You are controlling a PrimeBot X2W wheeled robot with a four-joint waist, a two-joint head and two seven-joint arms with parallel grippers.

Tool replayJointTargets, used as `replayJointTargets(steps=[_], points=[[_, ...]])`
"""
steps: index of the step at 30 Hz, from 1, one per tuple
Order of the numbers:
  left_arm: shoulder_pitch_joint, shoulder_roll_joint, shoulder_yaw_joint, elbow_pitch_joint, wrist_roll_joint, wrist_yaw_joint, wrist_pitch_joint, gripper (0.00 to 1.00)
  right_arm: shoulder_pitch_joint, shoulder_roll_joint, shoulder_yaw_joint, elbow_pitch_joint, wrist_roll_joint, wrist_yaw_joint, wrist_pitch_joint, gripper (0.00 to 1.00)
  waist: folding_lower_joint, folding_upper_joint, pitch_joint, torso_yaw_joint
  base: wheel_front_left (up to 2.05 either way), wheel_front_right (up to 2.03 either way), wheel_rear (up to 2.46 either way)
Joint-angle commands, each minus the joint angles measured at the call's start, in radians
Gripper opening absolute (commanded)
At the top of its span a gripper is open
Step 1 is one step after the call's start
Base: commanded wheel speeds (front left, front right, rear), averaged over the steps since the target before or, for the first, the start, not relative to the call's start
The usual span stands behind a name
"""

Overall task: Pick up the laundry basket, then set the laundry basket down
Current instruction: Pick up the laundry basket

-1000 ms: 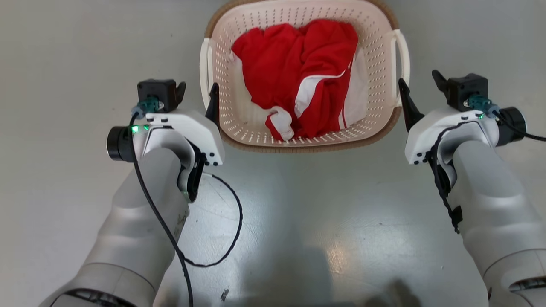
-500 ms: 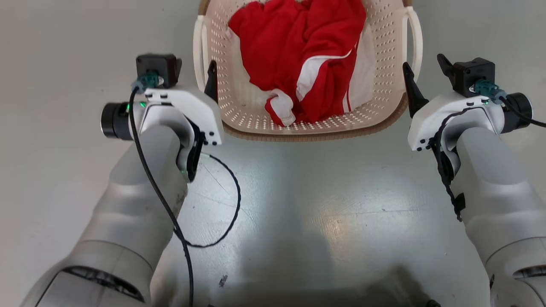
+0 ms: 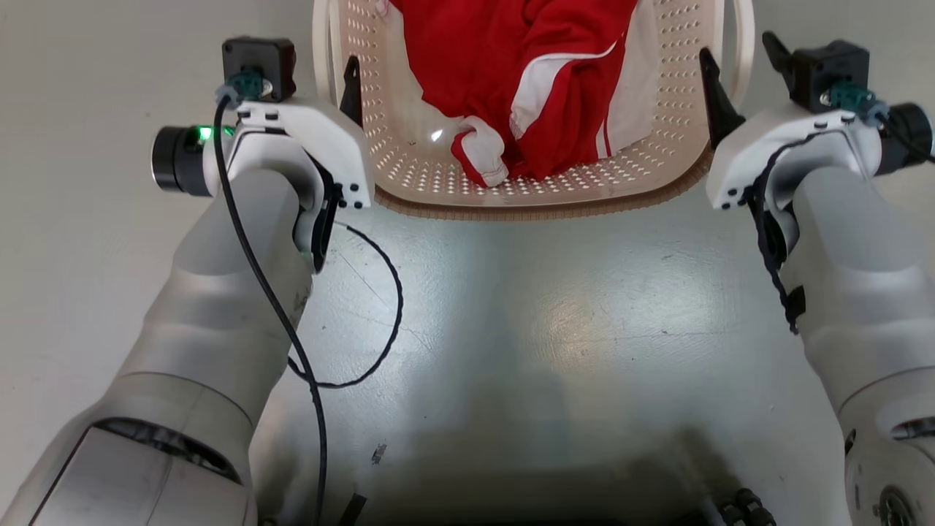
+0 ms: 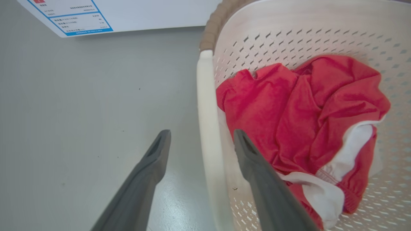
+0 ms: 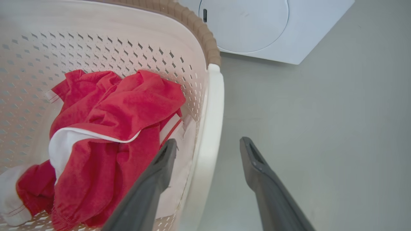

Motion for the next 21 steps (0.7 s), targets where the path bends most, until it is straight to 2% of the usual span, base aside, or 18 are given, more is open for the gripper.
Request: replayJointTargets(steps=[1, 14, 21], points=[[-0.014, 0.023, -0.001, 0.0, -0.013, 0.01, -0.001, 1.0, 0.005, 0.023, 0.002, 0.001, -0.019, 0.006, -0.012, 1.0, -0.0001, 0.0001, 0.009, 0.002, 0.0, 0.0, 0.0], [-0.068, 0.023, -0.072, 0.016, -0.028, 0.017, 0.059, 1.0, -0.053, 0.035, -0.035, 0.066, -0.009, 0.006, 0.018, 1.0, -0.0001, 0.0001, 0.036, 0.002, 0.0, 0.0, 0.0], [-0.09, 0.023, -0.106, 0.022, -0.039, 0.024, 0.091, 1.0, -0.083, 0.036, -0.021, 0.095, 0.009, 0.006, 0.027, 1.0, -0.0001, 0.0001, 0.045, 0.006, 0.0, 0.0, 0.0]])
